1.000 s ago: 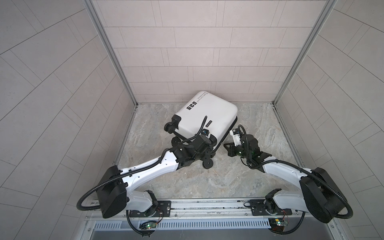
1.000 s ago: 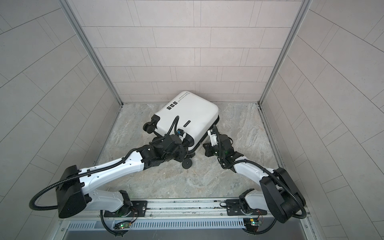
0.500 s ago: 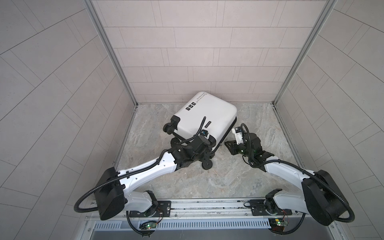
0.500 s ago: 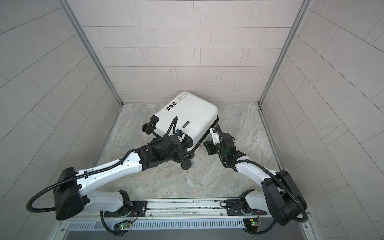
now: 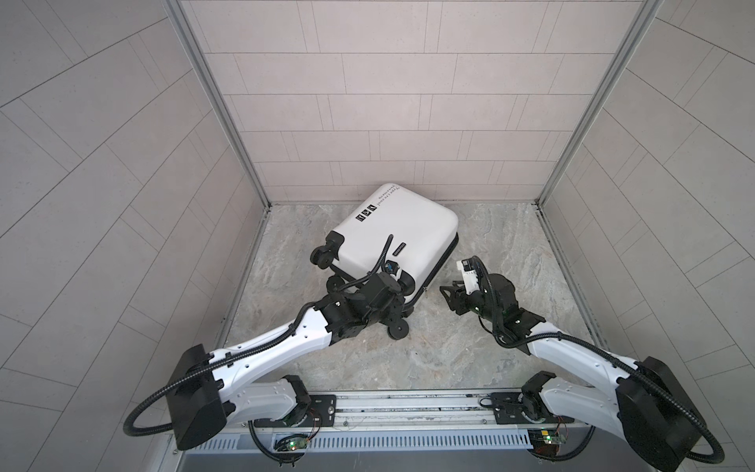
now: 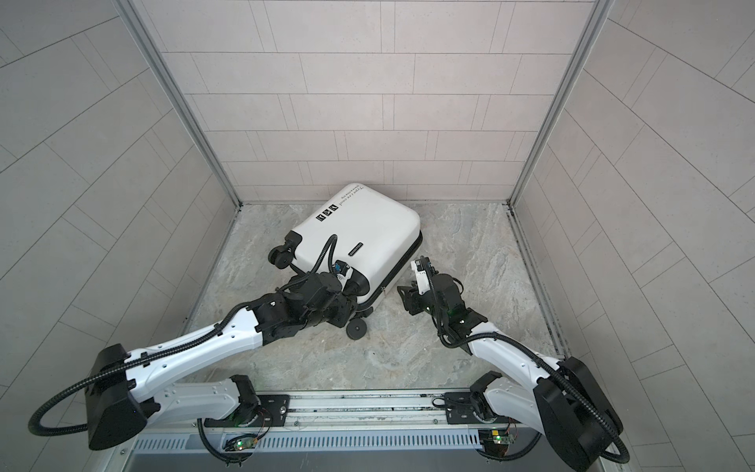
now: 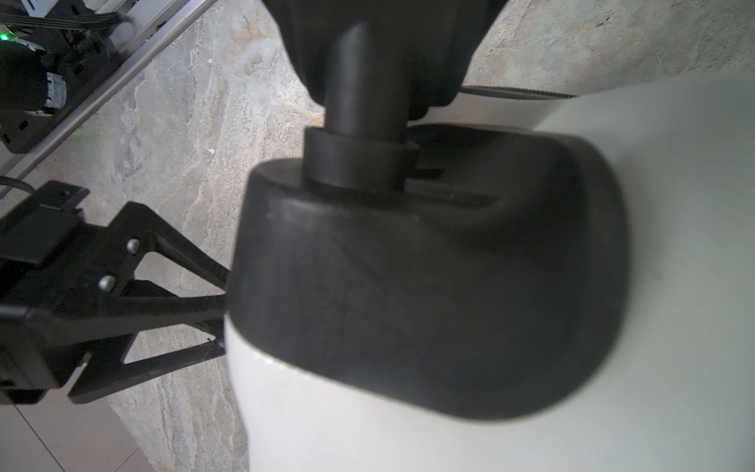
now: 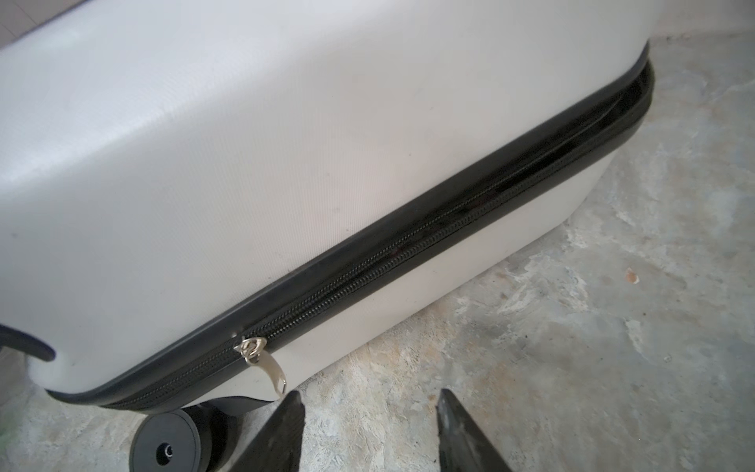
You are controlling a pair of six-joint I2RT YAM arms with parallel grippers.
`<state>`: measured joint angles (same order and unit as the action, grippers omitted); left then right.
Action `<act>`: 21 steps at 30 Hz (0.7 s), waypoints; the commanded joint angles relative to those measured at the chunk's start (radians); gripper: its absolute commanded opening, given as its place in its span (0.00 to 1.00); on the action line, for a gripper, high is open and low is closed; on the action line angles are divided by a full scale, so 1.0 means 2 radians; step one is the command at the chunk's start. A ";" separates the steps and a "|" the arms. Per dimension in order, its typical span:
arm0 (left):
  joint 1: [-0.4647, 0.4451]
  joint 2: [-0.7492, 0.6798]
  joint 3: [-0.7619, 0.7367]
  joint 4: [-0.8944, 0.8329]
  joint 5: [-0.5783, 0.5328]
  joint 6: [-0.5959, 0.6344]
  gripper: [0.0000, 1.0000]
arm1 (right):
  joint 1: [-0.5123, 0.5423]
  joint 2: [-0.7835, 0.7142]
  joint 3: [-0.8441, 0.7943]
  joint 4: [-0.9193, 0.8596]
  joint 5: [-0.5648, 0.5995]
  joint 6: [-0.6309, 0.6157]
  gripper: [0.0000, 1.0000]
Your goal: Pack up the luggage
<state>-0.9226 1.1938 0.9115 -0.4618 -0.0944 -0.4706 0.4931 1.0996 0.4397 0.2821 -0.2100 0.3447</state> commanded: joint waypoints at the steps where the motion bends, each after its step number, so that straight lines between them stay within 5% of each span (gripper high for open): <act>1: 0.015 -0.029 0.005 0.009 -0.061 -0.039 0.00 | -0.001 0.000 -0.002 0.002 0.042 -0.005 0.49; 4: 0.015 -0.032 0.004 0.008 -0.061 -0.039 0.00 | -0.009 0.000 -0.004 0.016 0.037 0.018 0.46; 9: 0.018 -0.035 0.004 0.005 -0.059 -0.039 0.00 | -0.005 -0.026 -0.033 0.074 0.000 0.010 0.62; 13: 0.021 -0.036 0.002 0.006 -0.059 -0.038 0.00 | -0.001 -0.037 -0.036 0.066 0.002 -0.006 0.59; 21: 0.023 -0.037 -0.001 0.012 -0.055 -0.038 0.00 | 0.030 0.035 -0.014 0.089 -0.089 -0.031 0.52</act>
<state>-0.9096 1.1725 0.8978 -0.4644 -0.0830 -0.4698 0.5243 1.1328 0.3836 0.4168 -0.3172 0.3172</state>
